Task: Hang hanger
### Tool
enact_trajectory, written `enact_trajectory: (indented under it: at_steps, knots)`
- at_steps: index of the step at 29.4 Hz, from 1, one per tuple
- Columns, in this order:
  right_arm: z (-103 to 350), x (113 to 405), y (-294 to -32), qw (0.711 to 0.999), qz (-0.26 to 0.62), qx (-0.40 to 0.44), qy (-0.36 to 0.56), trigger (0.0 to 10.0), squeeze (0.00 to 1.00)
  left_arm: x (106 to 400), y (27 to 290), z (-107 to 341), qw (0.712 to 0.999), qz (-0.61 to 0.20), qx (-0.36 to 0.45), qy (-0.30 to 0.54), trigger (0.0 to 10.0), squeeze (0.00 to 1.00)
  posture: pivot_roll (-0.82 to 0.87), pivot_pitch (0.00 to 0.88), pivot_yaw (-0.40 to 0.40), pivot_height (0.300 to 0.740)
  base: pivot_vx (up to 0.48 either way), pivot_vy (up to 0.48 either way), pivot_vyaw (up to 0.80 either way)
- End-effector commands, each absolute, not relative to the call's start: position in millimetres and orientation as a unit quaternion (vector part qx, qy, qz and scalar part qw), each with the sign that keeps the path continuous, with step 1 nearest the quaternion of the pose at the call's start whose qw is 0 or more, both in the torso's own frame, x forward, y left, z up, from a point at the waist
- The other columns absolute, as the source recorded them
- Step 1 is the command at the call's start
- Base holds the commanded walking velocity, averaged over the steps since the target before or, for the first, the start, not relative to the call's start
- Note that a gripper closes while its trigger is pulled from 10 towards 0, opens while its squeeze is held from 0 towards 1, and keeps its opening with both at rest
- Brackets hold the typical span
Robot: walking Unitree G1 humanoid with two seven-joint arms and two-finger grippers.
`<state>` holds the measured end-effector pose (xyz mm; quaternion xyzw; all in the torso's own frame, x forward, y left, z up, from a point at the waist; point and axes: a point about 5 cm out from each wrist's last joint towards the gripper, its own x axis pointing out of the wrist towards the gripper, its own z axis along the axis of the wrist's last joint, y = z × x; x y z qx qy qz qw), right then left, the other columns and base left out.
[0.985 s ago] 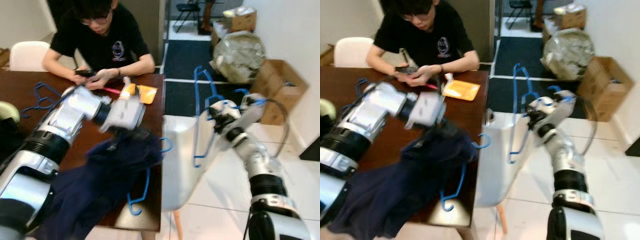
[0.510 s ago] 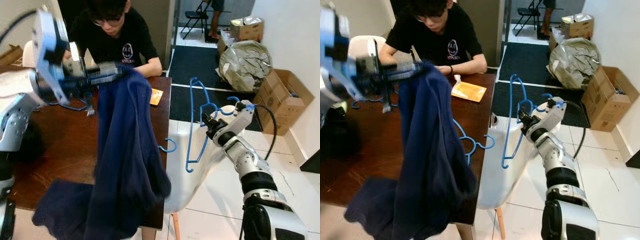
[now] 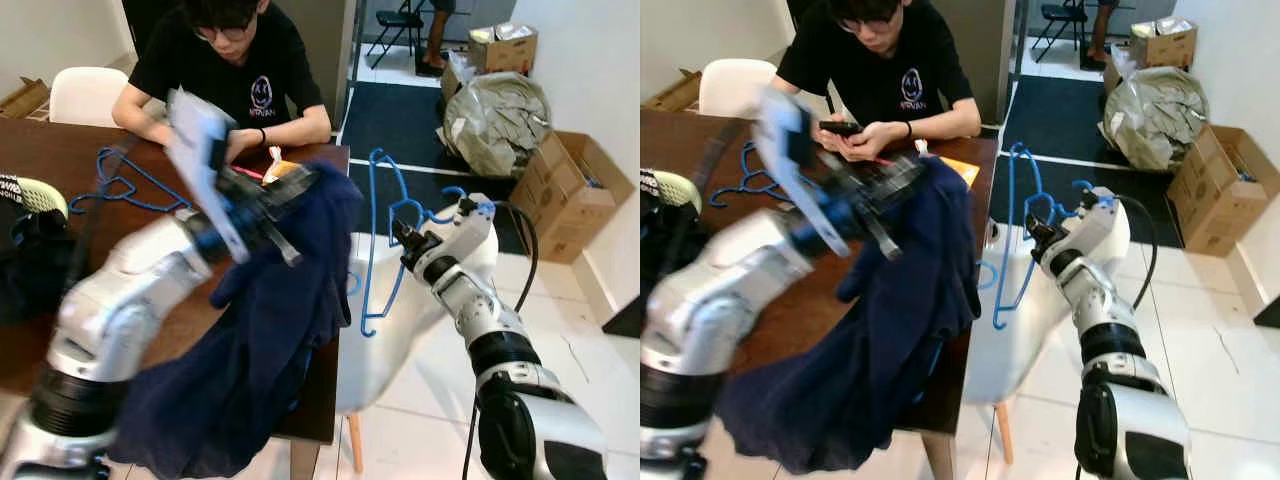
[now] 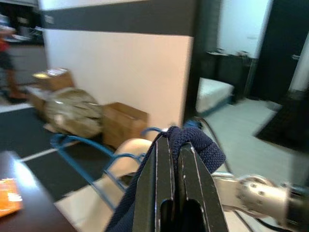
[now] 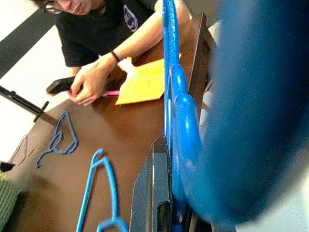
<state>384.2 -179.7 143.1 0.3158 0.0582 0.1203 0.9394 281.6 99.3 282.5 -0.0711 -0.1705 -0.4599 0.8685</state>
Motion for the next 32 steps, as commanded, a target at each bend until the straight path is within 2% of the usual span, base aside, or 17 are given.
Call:
enact_trajectory:
  at_steps: [1,4,5,12,16,32]
  knots:
    - [142,384,-184,0.94,0.114,0.317,0.053,10.0,0.0,277,98,285,0.866,-0.464,-0.061,-0.174,10.0,0.0,0.1,0.0,-0.039,0.74,-0.48,0.0,0.0]
    - [142,384,-185,0.94,0.113,0.318,0.052,10.0,0.0,276,93,285,0.862,-0.474,-0.061,-0.17,10.0,0.0,0.11,0.0,-0.031,0.74,-0.36,0.0,0.0]
    - [141,383,-185,0.939,0.114,0.321,0.046,10.0,0.0,273,87,288,0.852,-0.492,-0.057,-0.168,10.0,0.0,0.1,0.0,-0.018,0.74,-0.345,0.0,0.0]
    - [141,383,-186,0.938,0.116,0.324,0.041,10.0,0.0,269,79,289,0.847,-0.502,-0.061,-0.163,10.0,0.0,0.09,0.0,-0.016,0.74,-0.312,0.0,0.0]
    - [141,383,-186,0.94,0.118,0.317,0.041,10.0,0.0,266,73,285,0.842,-0.512,-0.06,-0.156,10.0,0.0,0.09,0.0,-0.019,0.74,0.0,0.0,0.0]
    - [142,384,-182,0.943,0.133,0.304,0.037,10.0,0.0,279,76,240,0.876,-0.468,0.03,-0.11,10.0,0.0,0.08,0.0,-0.026,0.74,0.0,0.0,-0.8]
